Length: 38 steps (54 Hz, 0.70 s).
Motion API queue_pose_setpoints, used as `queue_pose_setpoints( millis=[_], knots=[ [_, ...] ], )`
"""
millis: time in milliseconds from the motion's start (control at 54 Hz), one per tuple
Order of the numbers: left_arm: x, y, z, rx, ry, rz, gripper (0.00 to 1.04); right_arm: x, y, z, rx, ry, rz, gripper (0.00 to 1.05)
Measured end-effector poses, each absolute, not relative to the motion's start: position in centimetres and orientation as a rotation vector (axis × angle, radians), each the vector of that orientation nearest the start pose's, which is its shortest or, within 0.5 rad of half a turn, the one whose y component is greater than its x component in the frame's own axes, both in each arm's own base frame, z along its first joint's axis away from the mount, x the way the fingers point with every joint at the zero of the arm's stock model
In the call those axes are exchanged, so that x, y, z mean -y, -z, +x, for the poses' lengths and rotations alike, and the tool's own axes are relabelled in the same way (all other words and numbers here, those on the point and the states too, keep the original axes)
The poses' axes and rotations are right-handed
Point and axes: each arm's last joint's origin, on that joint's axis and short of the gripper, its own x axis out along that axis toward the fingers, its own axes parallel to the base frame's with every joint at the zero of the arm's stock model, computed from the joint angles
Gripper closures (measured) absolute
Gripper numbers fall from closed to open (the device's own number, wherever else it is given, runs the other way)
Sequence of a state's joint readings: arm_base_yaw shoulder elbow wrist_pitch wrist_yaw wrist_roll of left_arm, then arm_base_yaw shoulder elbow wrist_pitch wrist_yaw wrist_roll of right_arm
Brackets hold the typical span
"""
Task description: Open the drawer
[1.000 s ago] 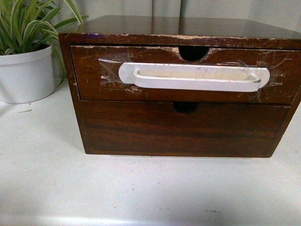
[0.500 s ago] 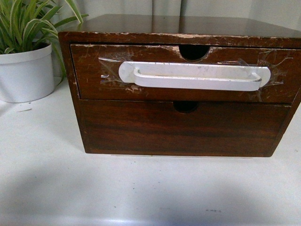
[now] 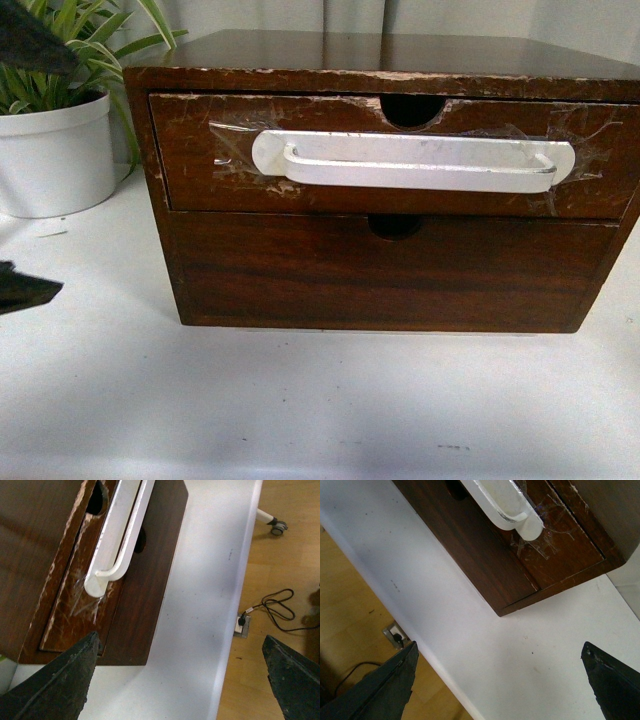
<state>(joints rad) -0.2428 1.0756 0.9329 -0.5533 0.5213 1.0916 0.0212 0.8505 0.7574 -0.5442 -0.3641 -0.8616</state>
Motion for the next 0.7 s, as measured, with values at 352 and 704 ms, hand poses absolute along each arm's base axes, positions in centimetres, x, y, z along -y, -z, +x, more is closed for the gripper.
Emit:
queue_pose_setpoints(
  millis=[352,704],
  knots=[
    [11.0,-31.3,23.5,-0.292,1.175,1.013,0.06,-2.3,-29.4,19.8,-0.472,-0.754,-0.810,0.09],
    [13.9,-30.3,26.9,-0.326,1.191,0.995,0.06,-5.2,-28.8,22.7,-0.463,-0.910,-0.839,0.09]
  ],
)
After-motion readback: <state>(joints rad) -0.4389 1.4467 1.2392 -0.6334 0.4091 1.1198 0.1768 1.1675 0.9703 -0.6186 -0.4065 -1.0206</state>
